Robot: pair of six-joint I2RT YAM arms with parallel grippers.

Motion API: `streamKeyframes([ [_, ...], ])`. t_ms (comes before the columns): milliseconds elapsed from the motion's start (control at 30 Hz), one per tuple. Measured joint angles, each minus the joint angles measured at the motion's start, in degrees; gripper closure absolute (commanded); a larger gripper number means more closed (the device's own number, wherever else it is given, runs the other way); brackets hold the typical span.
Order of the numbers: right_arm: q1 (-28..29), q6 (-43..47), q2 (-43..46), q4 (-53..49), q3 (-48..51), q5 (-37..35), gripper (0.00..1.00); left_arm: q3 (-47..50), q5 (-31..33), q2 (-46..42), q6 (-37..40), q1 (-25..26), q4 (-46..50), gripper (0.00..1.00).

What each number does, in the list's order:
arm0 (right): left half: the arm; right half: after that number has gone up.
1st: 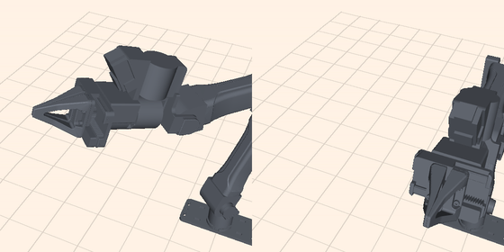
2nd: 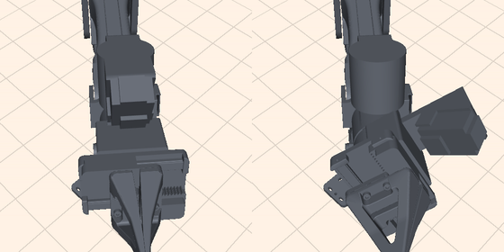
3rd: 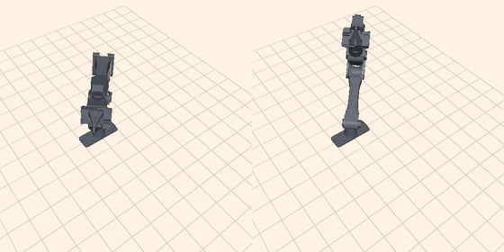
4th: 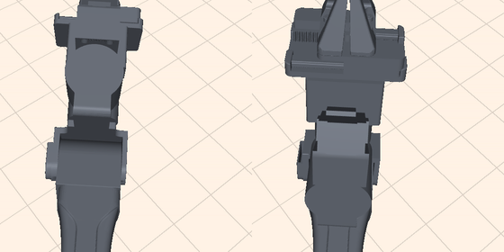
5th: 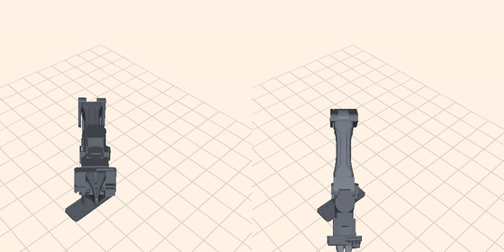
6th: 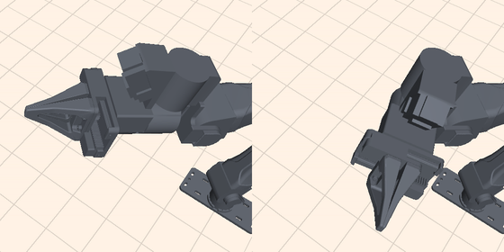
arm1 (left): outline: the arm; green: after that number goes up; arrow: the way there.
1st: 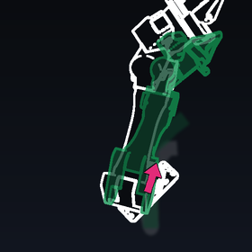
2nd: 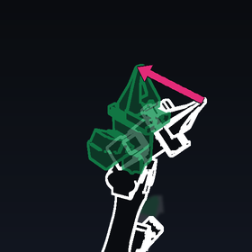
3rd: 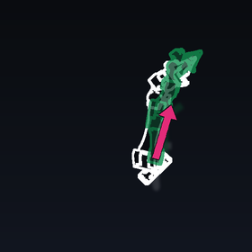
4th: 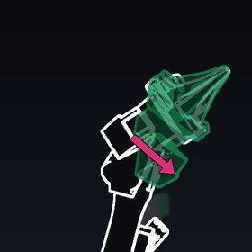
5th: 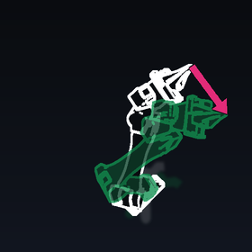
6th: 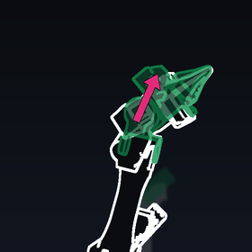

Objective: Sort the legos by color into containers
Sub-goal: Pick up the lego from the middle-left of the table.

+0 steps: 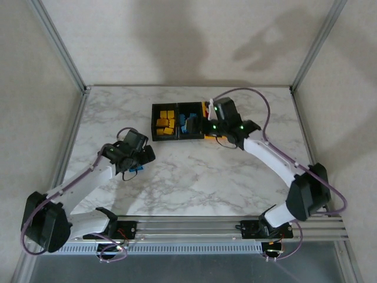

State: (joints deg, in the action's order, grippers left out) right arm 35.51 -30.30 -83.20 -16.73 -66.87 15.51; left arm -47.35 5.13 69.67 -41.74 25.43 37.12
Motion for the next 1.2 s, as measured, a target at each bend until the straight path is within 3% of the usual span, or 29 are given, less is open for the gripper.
streamKeyframes([
  [133,2.1,4.1,7.3,3.2,13.1,2.6,0.2,-0.1,0.1,4.3,2.6,-2.1,-0.1,0.04],
  [267,7.6,7.2,11.3,4.9,20.0,2.6,0.2,-0.4,0.0,7.5,4.3,-3.0,-0.5,0.03],
  [367,10.2,7.9,12.3,6.6,21.7,2.8,0.21,-0.7,0.0,10.1,5.4,-3.0,-1.2,0.03],
  [667,10.3,8.2,13.5,10.3,22.3,2.6,0.22,-0.9,0.3,13.6,6.9,-4.0,-1.3,0.03],
  [967,10.3,8.1,13.5,11.5,22.3,2.7,0.23,-0.6,0.5,17.0,7.7,-5.0,-3.1,0.19],
  [1200,10.3,8.1,13.5,11.7,22.6,2.6,0.23,0.2,0.1,17.8,8.7,-5.4,-4.0,0.4],
])
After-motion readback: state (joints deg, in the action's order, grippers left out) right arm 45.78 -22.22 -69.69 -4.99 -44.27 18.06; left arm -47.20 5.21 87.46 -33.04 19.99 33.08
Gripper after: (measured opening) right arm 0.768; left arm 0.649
